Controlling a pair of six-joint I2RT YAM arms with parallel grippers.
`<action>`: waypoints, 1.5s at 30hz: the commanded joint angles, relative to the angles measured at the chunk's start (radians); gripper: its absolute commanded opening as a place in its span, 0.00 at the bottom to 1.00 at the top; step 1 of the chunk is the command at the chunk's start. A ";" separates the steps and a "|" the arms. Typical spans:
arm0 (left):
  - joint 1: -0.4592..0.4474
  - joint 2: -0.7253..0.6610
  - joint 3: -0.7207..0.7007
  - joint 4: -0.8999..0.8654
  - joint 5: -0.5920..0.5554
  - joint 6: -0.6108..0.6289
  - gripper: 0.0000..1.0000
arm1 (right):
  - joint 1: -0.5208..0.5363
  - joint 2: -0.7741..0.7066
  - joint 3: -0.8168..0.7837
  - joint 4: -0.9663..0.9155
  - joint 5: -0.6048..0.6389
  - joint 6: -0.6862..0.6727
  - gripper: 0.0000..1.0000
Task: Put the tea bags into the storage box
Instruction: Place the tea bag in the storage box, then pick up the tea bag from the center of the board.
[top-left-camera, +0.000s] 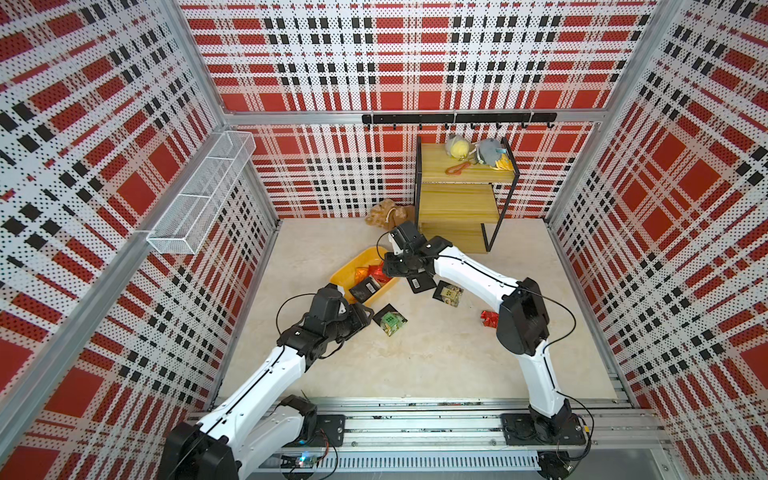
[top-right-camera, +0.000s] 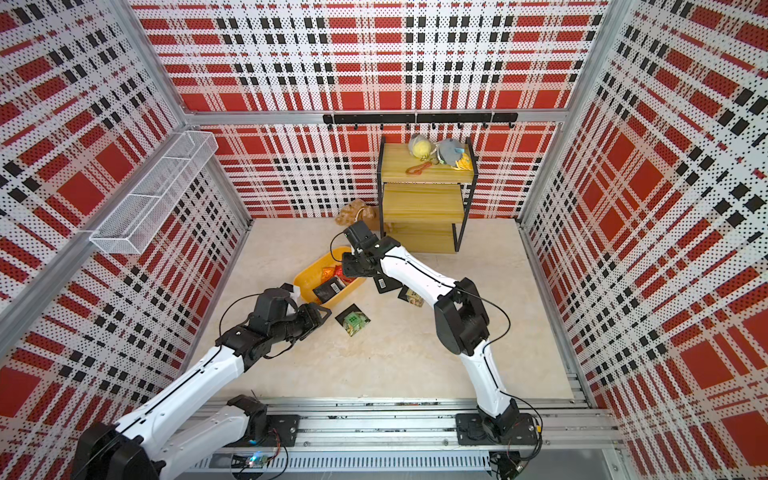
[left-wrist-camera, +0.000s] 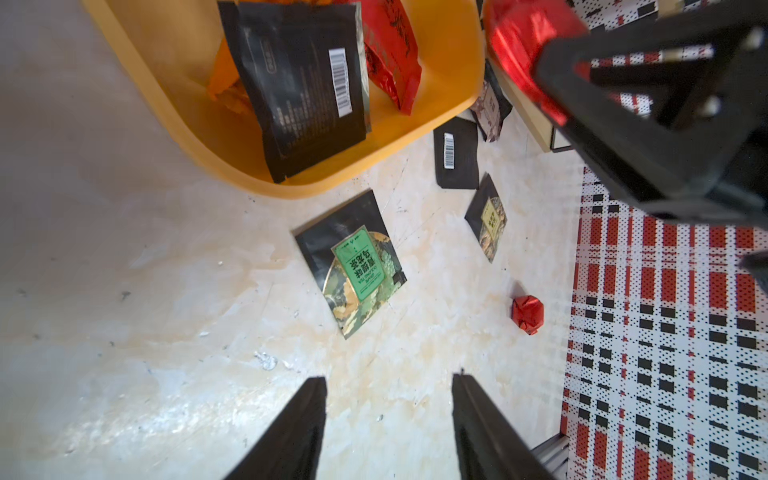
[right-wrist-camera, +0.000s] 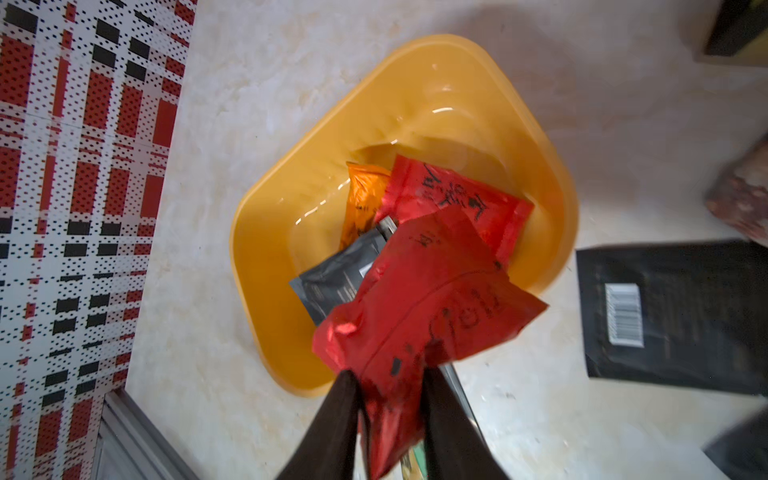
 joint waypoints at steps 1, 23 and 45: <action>-0.017 0.034 -0.011 0.006 -0.014 -0.014 0.55 | 0.005 0.084 0.118 -0.062 -0.049 -0.021 0.32; -0.094 0.169 -0.039 0.120 -0.015 -0.051 0.55 | 0.007 -0.360 -0.496 0.106 0.035 0.050 0.53; -0.120 0.219 -0.080 0.218 -0.026 -0.086 0.54 | 0.055 -0.323 -0.814 0.389 -0.082 0.168 0.00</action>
